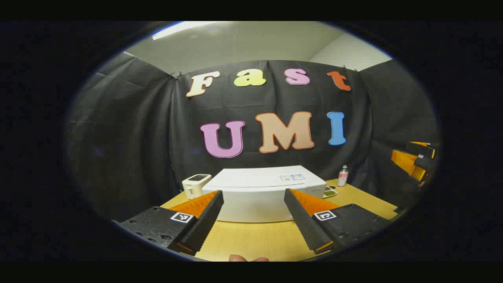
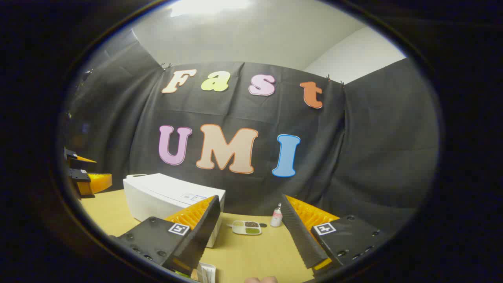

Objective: Open the microwave oven with the left hand, put the food in, and close the microwave oven.

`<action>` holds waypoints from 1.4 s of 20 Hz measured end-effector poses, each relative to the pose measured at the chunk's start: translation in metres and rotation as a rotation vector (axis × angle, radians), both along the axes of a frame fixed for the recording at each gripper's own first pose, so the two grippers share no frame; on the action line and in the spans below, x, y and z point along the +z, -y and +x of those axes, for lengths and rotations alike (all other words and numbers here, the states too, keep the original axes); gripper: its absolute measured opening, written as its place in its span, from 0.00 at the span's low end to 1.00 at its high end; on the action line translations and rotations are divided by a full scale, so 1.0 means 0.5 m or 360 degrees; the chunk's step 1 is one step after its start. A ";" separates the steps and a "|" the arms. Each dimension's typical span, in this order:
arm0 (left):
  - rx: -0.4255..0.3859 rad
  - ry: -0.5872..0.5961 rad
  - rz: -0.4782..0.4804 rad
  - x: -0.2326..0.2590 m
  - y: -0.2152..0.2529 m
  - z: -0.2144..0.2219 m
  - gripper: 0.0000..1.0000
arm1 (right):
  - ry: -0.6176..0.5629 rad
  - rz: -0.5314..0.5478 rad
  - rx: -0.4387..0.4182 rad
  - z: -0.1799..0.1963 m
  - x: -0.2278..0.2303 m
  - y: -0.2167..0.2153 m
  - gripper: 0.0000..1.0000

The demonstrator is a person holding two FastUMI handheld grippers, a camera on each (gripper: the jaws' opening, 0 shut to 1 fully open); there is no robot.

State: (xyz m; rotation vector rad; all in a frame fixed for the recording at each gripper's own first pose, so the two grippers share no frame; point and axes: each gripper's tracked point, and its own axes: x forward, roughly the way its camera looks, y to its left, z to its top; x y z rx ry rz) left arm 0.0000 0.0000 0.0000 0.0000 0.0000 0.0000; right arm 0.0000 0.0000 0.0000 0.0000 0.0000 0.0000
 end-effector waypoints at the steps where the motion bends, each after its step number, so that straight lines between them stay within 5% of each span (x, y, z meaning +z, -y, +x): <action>1: 0.0002 -0.0005 -0.0001 -0.004 0.002 0.000 0.95 | 0.0000 -0.0003 0.0001 0.002 -0.003 0.002 0.97; 28: -0.0006 0.0018 0.0065 0.010 0.010 -0.004 0.95 | -0.0016 0.0018 -0.0002 0.000 -0.010 0.006 0.97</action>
